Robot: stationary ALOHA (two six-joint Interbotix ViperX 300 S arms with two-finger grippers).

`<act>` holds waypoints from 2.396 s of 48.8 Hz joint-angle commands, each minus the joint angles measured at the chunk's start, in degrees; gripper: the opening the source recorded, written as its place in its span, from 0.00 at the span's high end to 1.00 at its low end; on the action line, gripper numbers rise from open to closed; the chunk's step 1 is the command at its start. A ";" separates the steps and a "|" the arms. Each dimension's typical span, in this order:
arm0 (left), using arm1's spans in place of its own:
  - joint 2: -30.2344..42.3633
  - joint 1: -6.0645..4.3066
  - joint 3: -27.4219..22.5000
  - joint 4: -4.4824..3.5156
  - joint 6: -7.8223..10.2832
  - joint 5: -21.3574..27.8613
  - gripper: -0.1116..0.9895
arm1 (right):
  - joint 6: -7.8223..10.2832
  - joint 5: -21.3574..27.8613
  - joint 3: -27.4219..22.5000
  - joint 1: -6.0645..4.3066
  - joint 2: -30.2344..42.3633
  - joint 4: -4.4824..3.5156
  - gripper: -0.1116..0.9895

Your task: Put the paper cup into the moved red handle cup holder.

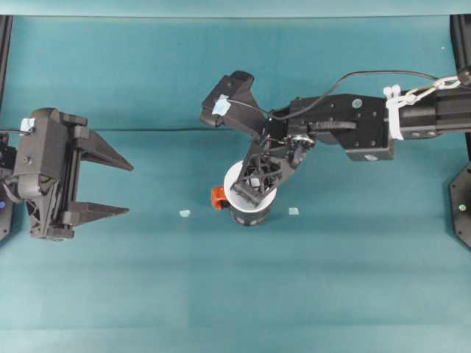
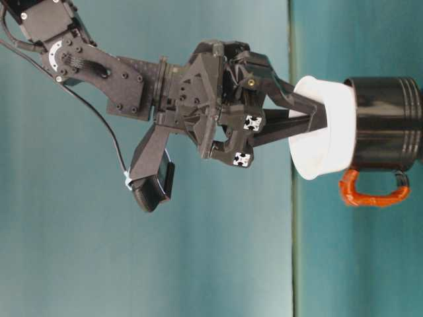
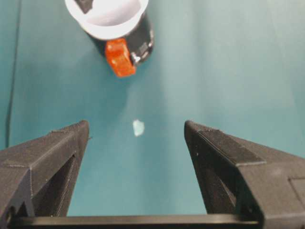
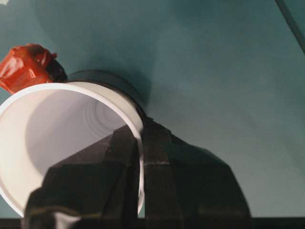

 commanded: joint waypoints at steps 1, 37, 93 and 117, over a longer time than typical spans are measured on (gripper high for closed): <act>-0.26 0.09 -0.62 0.09 0.00 -0.35 0.11 | 0.53 -0.26 -0.44 0.62 -0.26 0.88 1.00; -0.26 0.09 -0.62 0.09 0.00 -0.35 0.11 | 0.70 2.90 -3.25 2.72 -0.18 2.20 0.92; -1.49 -0.62 0.70 0.09 -0.09 -0.26 0.12 | 1.32 -5.01 -2.64 4.57 -12.30 -0.62 0.10; -1.58 -0.62 0.70 0.09 -2.81 -0.35 0.12 | -3.34 -5.19 -2.02 8.35 -22.68 -0.62 0.10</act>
